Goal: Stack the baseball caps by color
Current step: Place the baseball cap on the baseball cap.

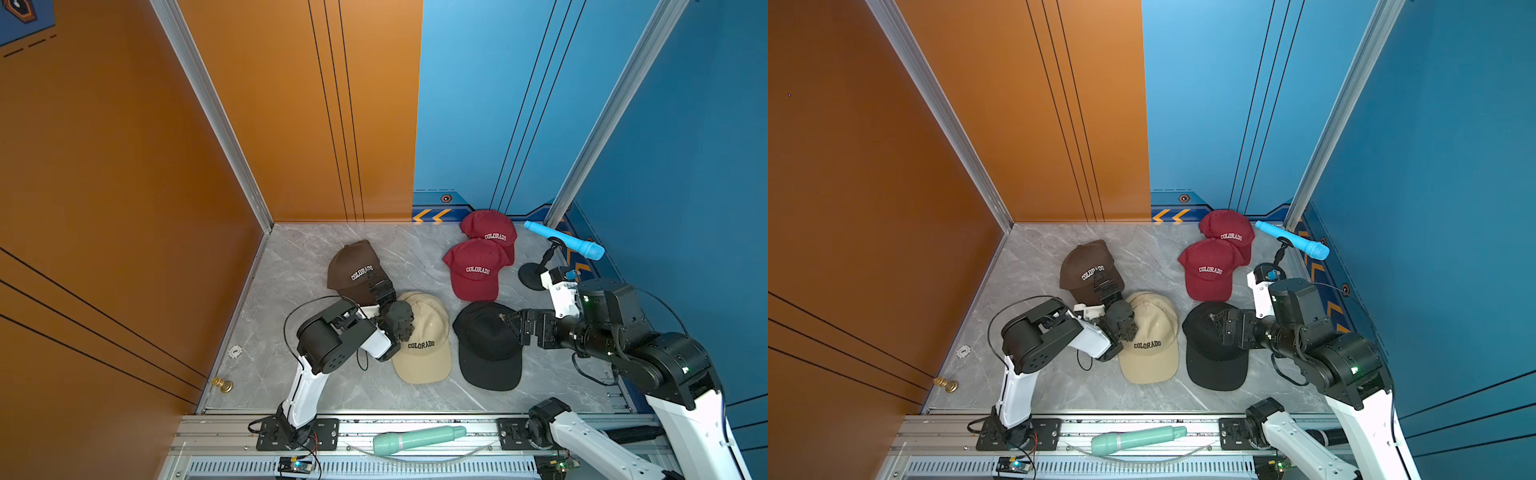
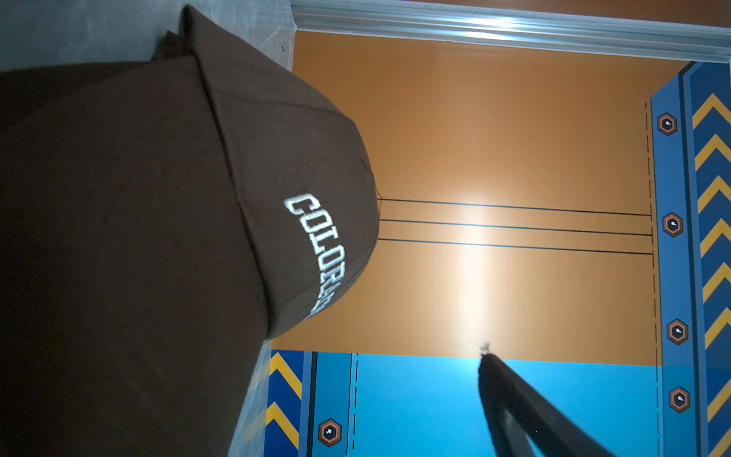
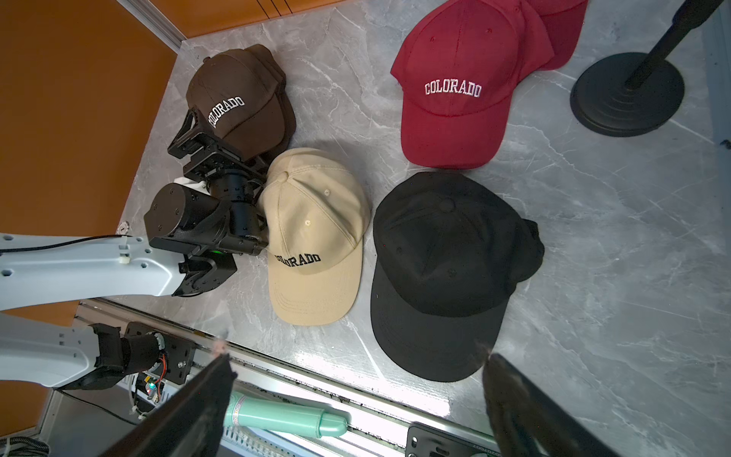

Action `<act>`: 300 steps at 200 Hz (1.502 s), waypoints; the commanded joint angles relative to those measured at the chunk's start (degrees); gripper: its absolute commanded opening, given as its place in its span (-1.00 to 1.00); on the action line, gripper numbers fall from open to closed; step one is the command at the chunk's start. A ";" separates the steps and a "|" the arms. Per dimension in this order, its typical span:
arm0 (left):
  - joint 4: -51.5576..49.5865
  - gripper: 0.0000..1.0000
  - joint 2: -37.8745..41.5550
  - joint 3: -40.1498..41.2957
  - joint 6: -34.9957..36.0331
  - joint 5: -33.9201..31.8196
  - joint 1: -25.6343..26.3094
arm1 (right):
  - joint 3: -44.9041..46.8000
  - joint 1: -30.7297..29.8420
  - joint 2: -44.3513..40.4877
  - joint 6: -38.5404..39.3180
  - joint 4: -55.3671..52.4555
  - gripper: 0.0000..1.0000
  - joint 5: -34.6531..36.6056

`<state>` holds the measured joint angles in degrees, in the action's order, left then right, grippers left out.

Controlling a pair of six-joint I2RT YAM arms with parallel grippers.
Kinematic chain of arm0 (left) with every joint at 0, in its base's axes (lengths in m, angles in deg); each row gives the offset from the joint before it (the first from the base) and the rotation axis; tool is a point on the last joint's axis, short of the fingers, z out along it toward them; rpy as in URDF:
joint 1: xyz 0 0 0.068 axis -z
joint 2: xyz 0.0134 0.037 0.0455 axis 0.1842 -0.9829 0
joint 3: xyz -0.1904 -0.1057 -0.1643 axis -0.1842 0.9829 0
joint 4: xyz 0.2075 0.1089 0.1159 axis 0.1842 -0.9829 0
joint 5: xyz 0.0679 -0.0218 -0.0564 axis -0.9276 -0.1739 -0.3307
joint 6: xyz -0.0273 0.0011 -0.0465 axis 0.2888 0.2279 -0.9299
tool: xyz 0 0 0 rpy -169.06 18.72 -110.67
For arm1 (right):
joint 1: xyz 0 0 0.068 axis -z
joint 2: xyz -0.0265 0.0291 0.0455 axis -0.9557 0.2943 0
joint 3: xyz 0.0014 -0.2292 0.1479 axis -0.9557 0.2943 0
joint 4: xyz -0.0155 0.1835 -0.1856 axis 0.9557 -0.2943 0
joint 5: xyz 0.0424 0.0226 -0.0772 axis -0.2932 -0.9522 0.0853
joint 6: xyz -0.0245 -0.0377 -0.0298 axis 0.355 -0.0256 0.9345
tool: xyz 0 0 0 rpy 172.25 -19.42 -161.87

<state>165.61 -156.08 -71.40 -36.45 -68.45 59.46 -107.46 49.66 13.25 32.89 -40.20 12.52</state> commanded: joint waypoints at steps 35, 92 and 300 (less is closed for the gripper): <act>-1.05 0.96 6.38 0.35 6.53 2.74 6.79 | 0.44 0.26 0.46 0.62 2.23 1.00 -1.18; -1.87 0.95 12.92 5.24 9.89 2.45 9.58 | 1.77 0.28 -0.12 0.53 2.96 0.99 -1.78; -52.60 0.96 16.41 -5.33 -43.65 17.89 11.12 | 5.51 0.72 -2.23 -0.52 5.30 0.99 -2.99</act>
<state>124.11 -140.91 -75.18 -62.18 -51.73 70.19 -103.14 50.03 11.37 32.27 -36.92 9.97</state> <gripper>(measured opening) 0.978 0.996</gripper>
